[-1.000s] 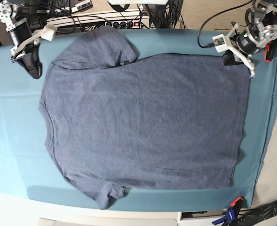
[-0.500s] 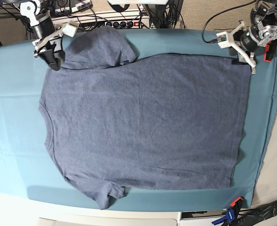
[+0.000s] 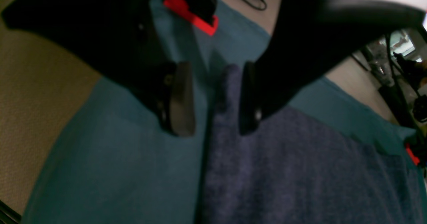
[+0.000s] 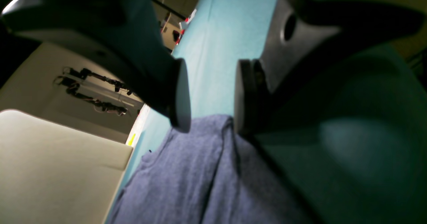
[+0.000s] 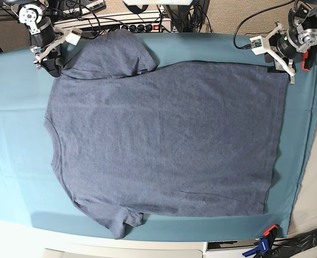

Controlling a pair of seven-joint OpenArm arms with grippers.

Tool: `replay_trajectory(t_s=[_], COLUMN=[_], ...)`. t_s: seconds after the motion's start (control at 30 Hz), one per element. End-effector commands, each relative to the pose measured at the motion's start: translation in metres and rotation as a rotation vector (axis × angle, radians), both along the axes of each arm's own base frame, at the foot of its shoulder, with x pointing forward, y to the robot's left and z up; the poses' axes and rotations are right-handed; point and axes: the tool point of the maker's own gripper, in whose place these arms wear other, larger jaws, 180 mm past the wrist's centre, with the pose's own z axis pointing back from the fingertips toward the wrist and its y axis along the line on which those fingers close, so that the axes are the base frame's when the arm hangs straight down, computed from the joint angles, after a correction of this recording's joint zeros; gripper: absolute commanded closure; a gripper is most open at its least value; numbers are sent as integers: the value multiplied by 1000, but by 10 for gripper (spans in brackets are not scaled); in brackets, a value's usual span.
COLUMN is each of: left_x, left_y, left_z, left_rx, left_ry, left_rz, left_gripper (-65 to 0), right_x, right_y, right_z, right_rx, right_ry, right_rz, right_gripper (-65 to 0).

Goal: Fold the T-shirt properly
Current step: 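Lower right gripper to the shirt shoulder, left gripper to hem corner, then pinch the shoulder edge with the right gripper, hem corner with left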

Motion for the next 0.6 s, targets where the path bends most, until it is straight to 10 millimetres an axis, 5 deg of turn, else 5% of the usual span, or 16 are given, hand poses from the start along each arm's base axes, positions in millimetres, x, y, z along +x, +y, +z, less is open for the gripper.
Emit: replay_trajectory(t_s=[0.0, 0.2, 0.57], left_x=[-1, -2, -2], left_y=[3, 1, 0], left_z=[1, 1, 1], left_rx=[13, -9, -9], left_ry=[5, 13, 12], left_rz=[-8, 3, 3], left_gripper=[-247, -247, -247], right_x=[-8, -30, -49], right_y=[-5, -5, -21], right_z=[-9, -29, -38], right_rx=[-13, -39, -151], right_ry=[72, 242, 324], right_rz=[-6, 33, 22], right_gripper=[-232, -232, -232])
